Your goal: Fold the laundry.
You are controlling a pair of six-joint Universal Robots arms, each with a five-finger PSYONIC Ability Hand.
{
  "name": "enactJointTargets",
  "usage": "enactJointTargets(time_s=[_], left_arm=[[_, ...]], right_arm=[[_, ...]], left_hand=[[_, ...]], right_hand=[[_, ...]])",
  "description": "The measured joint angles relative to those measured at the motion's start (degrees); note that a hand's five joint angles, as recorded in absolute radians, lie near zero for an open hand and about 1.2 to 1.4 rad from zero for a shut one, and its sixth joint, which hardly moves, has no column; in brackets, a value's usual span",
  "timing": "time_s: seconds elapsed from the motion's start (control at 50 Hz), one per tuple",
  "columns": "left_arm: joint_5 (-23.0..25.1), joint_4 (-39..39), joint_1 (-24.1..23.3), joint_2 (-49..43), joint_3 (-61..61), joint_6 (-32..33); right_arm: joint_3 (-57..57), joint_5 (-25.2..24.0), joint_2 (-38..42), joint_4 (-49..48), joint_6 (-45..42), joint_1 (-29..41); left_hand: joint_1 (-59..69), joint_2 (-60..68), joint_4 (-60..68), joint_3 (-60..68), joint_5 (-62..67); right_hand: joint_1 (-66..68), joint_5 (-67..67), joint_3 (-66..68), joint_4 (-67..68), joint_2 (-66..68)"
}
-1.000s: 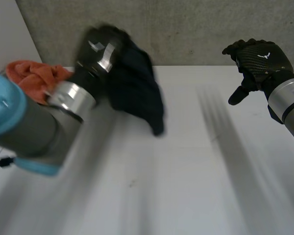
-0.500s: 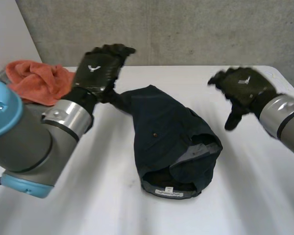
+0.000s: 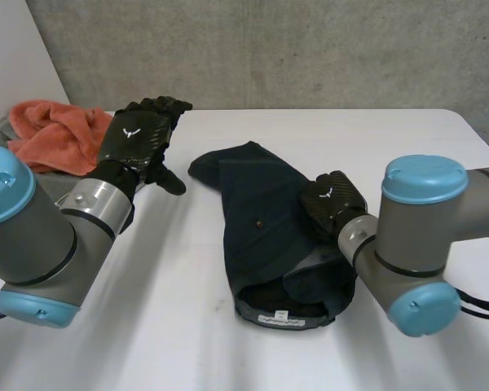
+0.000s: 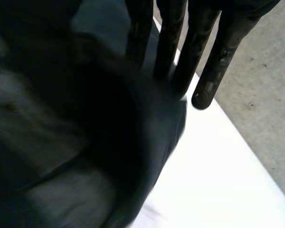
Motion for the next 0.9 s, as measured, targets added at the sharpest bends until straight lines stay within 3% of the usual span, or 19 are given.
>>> enactJointTargets(time_s=[0.08, 0.2, 0.3, 0.36, 0.4, 0.42, 0.48, 0.66, 0.74, 0.8, 0.84, 0.9], left_arm=[[0.2, 0.5, 0.2, -0.7, 1.3, 0.0], [0.5, 1.1, 0.5, -4.7, 5.8, -0.1], [0.6, 1.1, 1.4, -11.2, 12.5, 0.1], [1.6, 1.1, 2.4, -18.5, 20.5, 1.3], [2.1, 1.1, 2.5, -19.5, 21.6, 1.7], [4.0, 1.1, 2.7, -22.6, 24.8, 3.3], [6.9, 1.1, 2.7, -25.6, 27.8, 5.3], [16.2, 1.1, 1.5, -32.0, 30.9, 7.8], [17.1, 1.1, 0.8, -33.8, 31.8, 7.8], [17.3, 1.1, 0.3, -35.1, 32.6, 7.8], [17.0, 1.2, 0.1, -35.4, 33.0, 7.8], [16.3, 1.5, -0.1, -35.6, 33.9, 7.8]], right_arm=[[-2.5, 1.1, 2.0, -1.9, -3.5, 0.2], [-3.2, 0.0, -0.9, -3.8, -5.1, 0.3], [-2.1, -4.7, -9.1, -4.0, -3.1, 0.7], [-0.4, -12.2, -17.8, -2.7, 0.6, 0.8], [-0.1, -13.4, -19.1, -2.2, 1.1, 0.7], [0.6, -16.9, -22.6, -0.5, 2.7, 0.6], [1.3, -20.9, -26.8, 2.4, 4.9, 0.4], [2.1, -25.4, -32.0, 8.3, 11.1, -0.2], [2.4, -25.7, -32.7, 8.8, 12.0, -0.9], [2.8, -25.8, -33.0, 9.1, 12.2, -2.1], [2.9, -25.8, -33.0, 9.3, 12.1, -3.1], [2.8, -25.8, -32.7, 9.5, 12.0, -4.7]], left_hand=[[0.0, 0.0, 0.0, 0.0, 0.0], [0.0, 0.0, 0.0, 0.0, 0.0], [0.0, 0.0, 0.0, 0.0, 0.0], [0.0, 0.0, 0.0, 0.0, 0.0], [0.0, 0.0, 0.0, 0.0, 0.0], [0.0, 0.0, 0.0, 0.0, 0.0], [0.0, -0.1, 0.0, 0.0, 0.0], [0.7, 0.5, 0.5, 0.4, 0.6], [16.8, 14.4, 14.5, 14.0, 14.5], [46.5, 42.6, 42.7, 42.0, 41.7], [53.4, 52.3, 52.6, 51.7, 51.5], [53.4, 55.3, 55.6, 54.7, 53.0]], right_hand=[[10.0, 15.7, 13.9, 15.0, 12.2], [10.0, 16.1, 14.9, 15.6, 13.0], [10.0, 16.1, 14.9, 15.8, 13.0], [10.0, 16.1, 14.9, 15.8, 13.0], [10.0, 16.1, 14.9, 15.8, 13.0], [10.0, 16.0, 14.9, 15.8, 13.0], [10.0, 16.1, 14.9, 15.8, 13.0], [10.0, 16.0, 14.9, 15.8, 13.0], [10.0, 16.1, 14.9, 15.8, 13.0], [10.0, 16.1, 14.9, 15.8, 13.0], [10.0, 16.1, 14.9, 15.8, 13.0], [10.0, 16.1, 14.9, 15.8, 13.0]])
